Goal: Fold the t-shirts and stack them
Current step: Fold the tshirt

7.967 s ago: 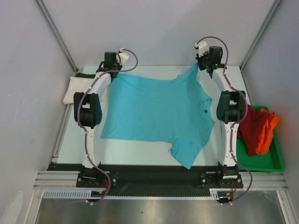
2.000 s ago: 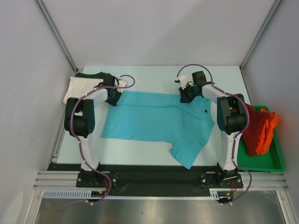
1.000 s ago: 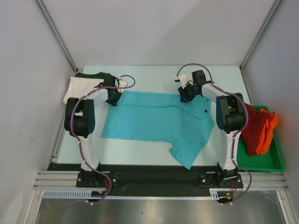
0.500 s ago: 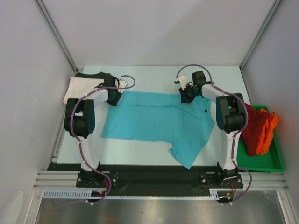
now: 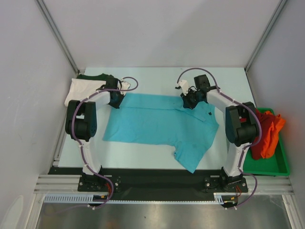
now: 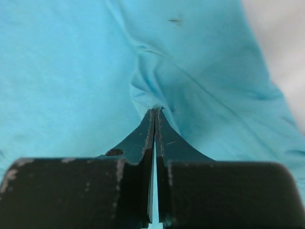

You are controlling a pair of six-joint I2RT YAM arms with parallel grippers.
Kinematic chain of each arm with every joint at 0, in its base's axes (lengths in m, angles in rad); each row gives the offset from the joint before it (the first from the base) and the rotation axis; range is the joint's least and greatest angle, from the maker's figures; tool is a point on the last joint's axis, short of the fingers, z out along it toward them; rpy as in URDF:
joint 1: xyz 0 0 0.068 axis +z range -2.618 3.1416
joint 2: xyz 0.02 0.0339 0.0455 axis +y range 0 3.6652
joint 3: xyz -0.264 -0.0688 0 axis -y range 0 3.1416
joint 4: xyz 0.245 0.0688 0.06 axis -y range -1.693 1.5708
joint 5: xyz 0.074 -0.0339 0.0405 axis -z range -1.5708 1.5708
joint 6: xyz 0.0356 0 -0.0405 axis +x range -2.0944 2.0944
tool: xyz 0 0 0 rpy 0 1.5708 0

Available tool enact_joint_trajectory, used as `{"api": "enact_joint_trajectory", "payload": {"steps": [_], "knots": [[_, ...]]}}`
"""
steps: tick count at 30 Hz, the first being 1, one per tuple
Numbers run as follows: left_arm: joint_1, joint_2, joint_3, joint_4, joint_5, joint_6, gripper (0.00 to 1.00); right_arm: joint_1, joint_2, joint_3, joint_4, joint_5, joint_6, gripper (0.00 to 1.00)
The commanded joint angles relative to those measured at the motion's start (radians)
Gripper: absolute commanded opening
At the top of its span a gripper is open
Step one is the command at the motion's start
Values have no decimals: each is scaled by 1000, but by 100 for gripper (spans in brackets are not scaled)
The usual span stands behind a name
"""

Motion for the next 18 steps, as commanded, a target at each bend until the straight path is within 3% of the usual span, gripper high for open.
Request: {"api": "enact_joint_trajectory", "payload": {"steps": [1,6,10,18], "knots": [[-6,-56,-3,30,16,-12,17,27,-79,-58,-8,9,-13,0],[-6,-64,-19,41,18,-14,17,62,-174,-155,-2,14,1,0],[-6,-67,-27,49,16,-11,17,87,-237,-212,23,41,19,16],[-1,-27,51,24,24,-15,17,72,-269,-189,76,126,45,28]]}}
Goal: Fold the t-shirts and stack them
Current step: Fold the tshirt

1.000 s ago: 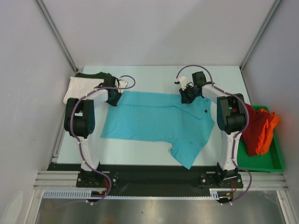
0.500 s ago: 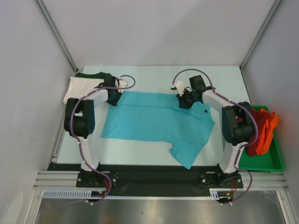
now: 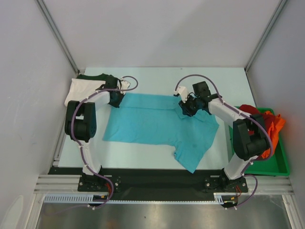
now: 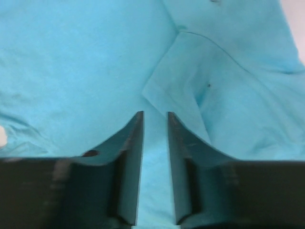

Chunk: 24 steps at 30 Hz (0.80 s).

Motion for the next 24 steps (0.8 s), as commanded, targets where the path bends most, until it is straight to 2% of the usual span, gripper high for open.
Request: {"api": "enact_joint_trajectory", "payload": {"steps": [1,4,8,13,18,24], "knots": [[-1,-5,69,7,25,-17,17,-23,-32,26,72,61,49,34],[-1,-5,80,-7,25,-15,18,-68,-17,20,106,96,52,41],[-1,-19,63,-12,19,-11,18,-140,26,26,120,101,46,43],[-1,-33,45,-16,16,-11,18,-168,66,65,97,87,-20,46],[-1,-35,31,-12,8,-15,17,-79,39,65,62,97,-124,47],[-2,-39,17,-10,13,-17,17,21,40,54,48,76,-121,45]]}}
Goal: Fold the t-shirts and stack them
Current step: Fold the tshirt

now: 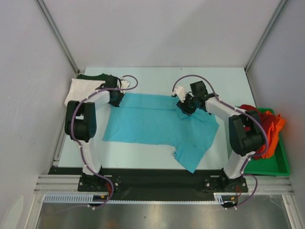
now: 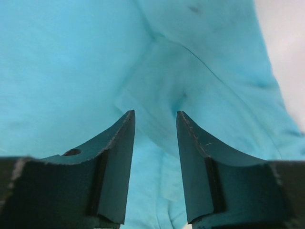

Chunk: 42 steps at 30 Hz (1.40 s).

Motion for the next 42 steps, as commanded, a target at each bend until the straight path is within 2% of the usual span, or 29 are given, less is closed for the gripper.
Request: {"api": "enact_joint_trajectory", "payload": {"steps": [1,15,30,35,42], "knots": [[-2,-44,-9,5,12,-15,18,47,-15,22,-16,-17,-29,44],[-2,-50,-21,10,12,-23,17,70,114,97,-50,-34,-48,43],[-1,-36,-16,13,12,-20,17,87,114,71,-66,-39,-43,41],[-1,-35,-18,12,9,-23,17,85,122,62,-68,-37,-52,34],[-1,-42,-30,16,6,-23,17,82,134,61,-80,-57,-65,33]]}}
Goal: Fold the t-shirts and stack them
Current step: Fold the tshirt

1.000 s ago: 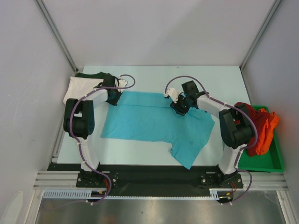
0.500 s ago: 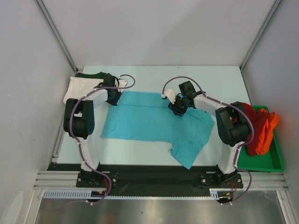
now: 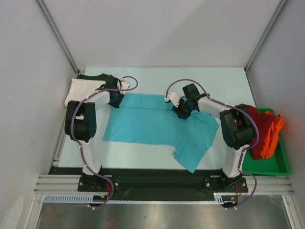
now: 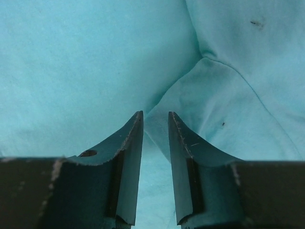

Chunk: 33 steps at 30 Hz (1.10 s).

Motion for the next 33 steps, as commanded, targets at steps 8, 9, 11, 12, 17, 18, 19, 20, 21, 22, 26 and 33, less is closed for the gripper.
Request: {"api": "enact_joint_trajectory", "payload": {"steps": [8,9,11,12,17,18,19,20,21,22,26,33], "knots": [[-1,-39,-10,14,4,-15,17,-3,12,-10,-14,-28,-29,29],[-1,-39,-10,16,4,-15,17,-3,13,-11,-14,-28,-32,29],[-1,-39,-11,16,3,-15,17,-5,18,-13,-14,-26,-35,28],[-1,-39,-11,16,3,-15,17,-5,19,-14,-16,-28,-36,27],[-1,-40,-18,17,3,-15,17,-6,29,-13,-14,-26,-38,31],[-1,-40,-18,17,0,-15,17,-8,30,-13,-13,-23,-36,30],[-1,-40,-16,17,1,-15,17,-8,32,-13,-10,-22,-36,29],[-1,-40,-18,17,0,-15,17,-8,35,-14,-8,-20,-36,29],[-1,-39,-18,17,0,-15,17,-10,38,-16,-5,-14,-35,29],[-1,-39,-18,19,0,-15,17,-10,38,-17,-2,-11,-38,29],[-1,-40,-18,22,0,-18,17,-10,36,-19,1,-2,-43,20],[-1,-42,-30,33,3,-21,17,10,1,-14,-7,11,-47,0]]}}
